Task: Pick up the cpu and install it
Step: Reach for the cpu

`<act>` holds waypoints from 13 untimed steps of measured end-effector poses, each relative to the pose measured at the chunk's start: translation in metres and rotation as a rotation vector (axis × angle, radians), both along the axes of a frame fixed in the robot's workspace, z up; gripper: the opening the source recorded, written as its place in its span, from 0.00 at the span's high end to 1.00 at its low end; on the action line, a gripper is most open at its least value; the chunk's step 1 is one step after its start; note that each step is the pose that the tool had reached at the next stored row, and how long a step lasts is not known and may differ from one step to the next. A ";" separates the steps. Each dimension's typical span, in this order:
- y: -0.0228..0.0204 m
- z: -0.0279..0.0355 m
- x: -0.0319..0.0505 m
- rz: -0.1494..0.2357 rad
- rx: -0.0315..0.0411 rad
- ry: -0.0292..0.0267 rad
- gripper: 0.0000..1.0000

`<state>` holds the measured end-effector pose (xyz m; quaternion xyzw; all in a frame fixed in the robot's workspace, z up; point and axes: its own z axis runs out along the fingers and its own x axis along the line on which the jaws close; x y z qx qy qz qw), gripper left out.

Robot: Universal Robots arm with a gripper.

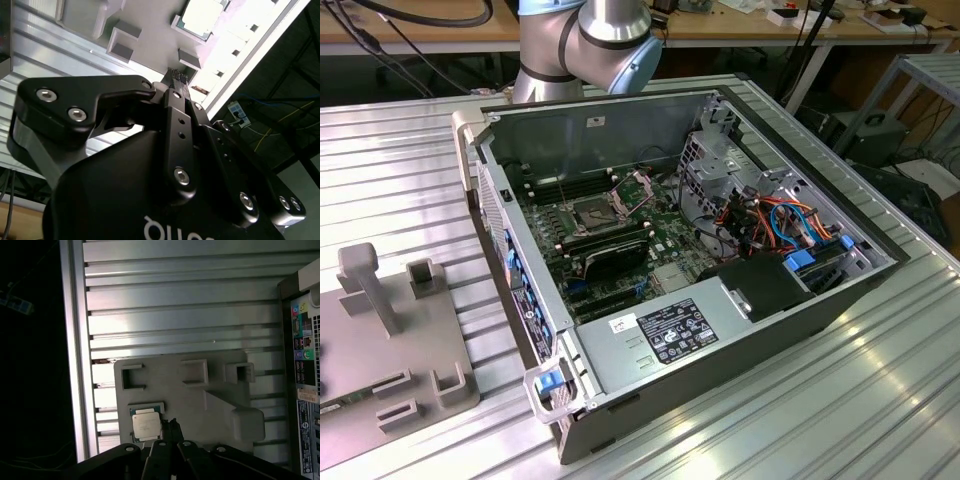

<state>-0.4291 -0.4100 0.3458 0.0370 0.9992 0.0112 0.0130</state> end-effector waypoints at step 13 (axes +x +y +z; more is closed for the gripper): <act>-0.0189 -0.0032 -0.0051 0.000 0.0000 -0.0001 0.89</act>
